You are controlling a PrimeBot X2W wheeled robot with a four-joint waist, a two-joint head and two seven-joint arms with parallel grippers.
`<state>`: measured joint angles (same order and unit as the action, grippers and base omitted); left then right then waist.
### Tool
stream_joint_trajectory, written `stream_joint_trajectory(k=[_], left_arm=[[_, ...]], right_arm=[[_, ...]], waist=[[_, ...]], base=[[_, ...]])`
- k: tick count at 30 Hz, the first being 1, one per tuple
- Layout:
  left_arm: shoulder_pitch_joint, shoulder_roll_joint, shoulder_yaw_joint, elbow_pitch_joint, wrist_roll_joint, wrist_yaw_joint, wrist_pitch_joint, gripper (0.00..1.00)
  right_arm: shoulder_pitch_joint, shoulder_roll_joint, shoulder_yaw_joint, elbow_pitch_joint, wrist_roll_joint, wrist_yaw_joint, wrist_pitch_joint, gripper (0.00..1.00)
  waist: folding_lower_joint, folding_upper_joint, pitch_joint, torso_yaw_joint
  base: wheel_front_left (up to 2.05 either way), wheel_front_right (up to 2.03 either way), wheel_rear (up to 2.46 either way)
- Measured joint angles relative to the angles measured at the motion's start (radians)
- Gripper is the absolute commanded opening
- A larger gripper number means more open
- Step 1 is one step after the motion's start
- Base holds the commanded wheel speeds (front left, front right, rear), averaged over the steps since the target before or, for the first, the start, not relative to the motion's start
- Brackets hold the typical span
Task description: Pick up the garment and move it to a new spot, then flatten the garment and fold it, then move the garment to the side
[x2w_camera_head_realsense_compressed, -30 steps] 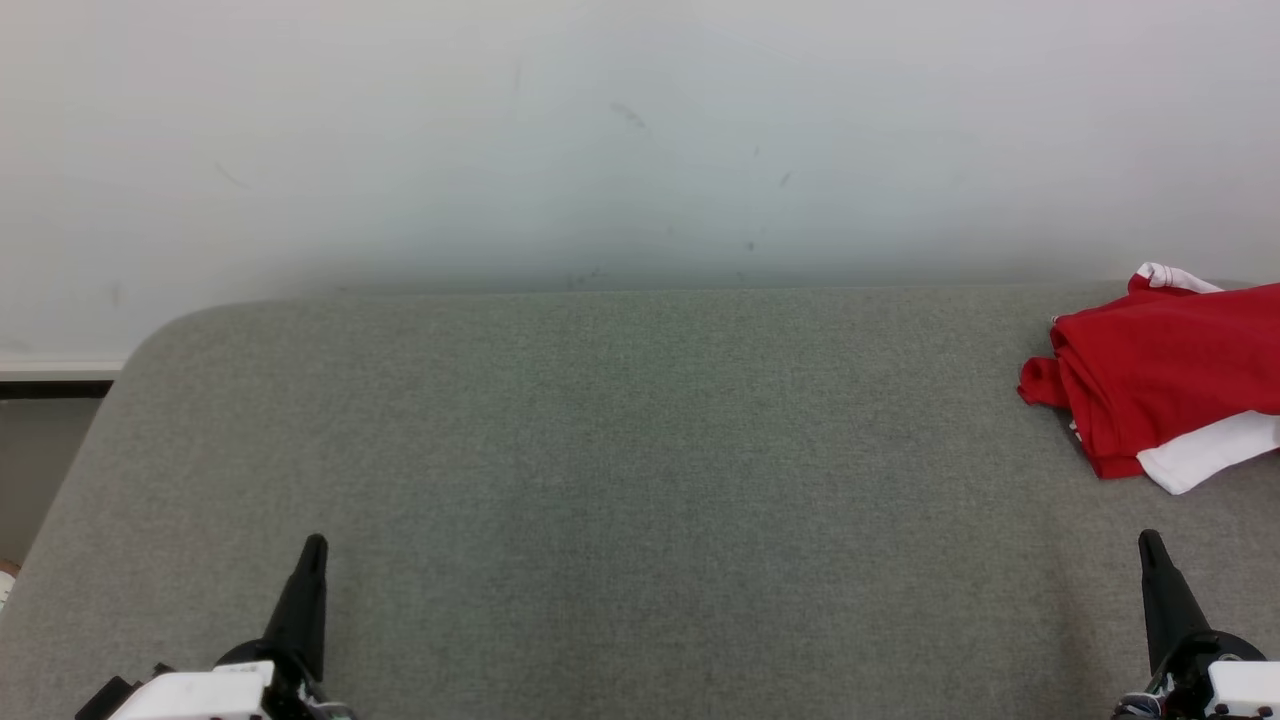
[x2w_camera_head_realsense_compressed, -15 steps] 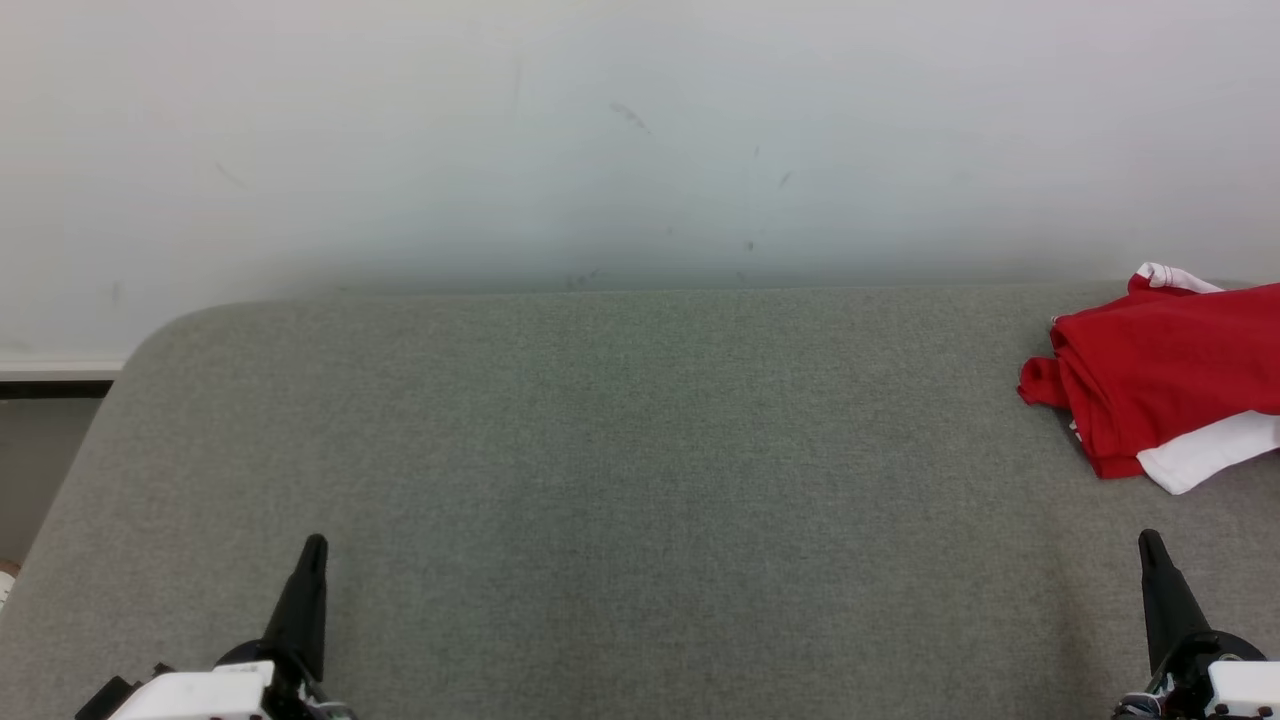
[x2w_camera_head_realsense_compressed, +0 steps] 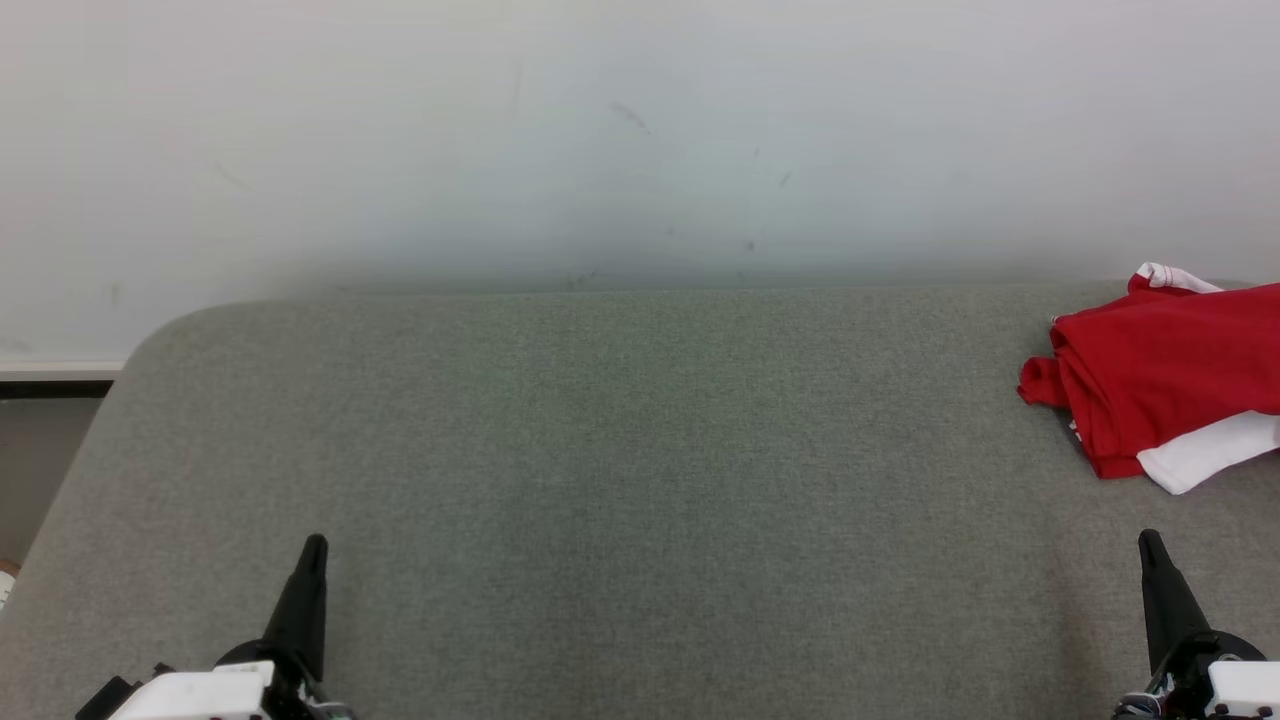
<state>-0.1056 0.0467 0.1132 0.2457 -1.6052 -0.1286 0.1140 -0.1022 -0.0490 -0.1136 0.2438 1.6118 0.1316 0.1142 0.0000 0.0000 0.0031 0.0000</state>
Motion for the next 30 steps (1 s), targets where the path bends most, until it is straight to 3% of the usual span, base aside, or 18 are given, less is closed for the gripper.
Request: stream_joint_trajectory(k=[30], left_arm=[[0.0, 0.0, 0.0, 0.0, 0.0, 0.0, 0.0, 0.0]], right_arm=[[0.0, 0.0, 0.0, 0.0, 0.0, 0.0, 0.0, 0.0]], waist=[[0.0, 0.0, 0.0, 0.0]], base=[[0.0, 0.0, 0.0]])
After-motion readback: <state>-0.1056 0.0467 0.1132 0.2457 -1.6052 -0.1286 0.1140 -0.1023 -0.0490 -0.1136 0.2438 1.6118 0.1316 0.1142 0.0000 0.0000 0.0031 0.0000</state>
